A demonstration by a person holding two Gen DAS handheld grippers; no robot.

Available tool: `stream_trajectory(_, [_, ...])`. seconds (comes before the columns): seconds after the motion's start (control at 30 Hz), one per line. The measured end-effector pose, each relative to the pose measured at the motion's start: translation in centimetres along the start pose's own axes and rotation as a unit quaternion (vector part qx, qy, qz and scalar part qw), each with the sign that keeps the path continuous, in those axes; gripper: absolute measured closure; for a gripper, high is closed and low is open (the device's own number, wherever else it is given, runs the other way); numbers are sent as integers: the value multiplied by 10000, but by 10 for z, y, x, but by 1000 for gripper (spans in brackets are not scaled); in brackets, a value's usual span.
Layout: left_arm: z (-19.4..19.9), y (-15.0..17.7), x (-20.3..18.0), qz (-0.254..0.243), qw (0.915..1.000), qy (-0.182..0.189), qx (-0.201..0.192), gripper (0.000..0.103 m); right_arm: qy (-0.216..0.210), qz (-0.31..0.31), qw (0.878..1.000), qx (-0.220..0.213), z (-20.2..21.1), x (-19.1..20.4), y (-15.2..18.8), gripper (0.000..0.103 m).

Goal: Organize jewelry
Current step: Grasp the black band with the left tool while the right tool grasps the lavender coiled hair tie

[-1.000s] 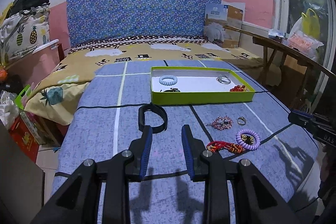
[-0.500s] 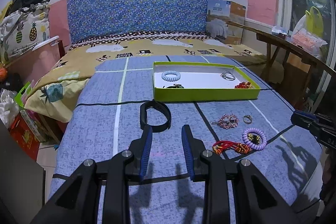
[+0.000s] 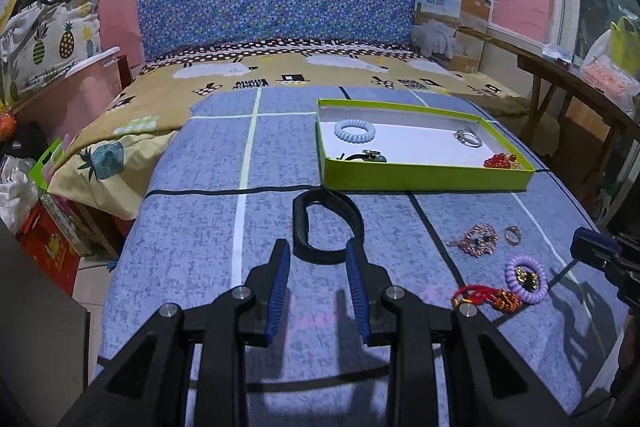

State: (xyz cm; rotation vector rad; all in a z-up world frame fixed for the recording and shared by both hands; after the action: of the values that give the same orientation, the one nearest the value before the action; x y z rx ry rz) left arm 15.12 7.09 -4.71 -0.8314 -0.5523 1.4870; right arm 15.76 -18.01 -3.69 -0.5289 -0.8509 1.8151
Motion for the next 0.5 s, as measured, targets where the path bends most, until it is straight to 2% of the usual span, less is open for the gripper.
stream_trajectory(0.23, [-9, -4, 0, -7, 9999, 67, 87, 73, -122, 115, 9998, 147, -13, 10, 2, 80])
stream_trajectory(0.5, [-21, -8, 7, 63, 9997, -72, 216, 73, 29, 146, 9992, 380, -26, 5, 10, 80])
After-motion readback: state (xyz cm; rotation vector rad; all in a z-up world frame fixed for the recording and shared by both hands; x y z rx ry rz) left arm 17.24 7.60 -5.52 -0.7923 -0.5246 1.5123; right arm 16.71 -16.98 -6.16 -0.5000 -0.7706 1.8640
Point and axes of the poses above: each gripper's, at about its wrist camera, not at the fingertips, and z roughly against the way its jaws point, x to its left, y to its underside, the point moved 8 cm from there along -z, roughly the way its jaws point, and after that the axes turned 10 degrees about y, right-handed, at the moved point
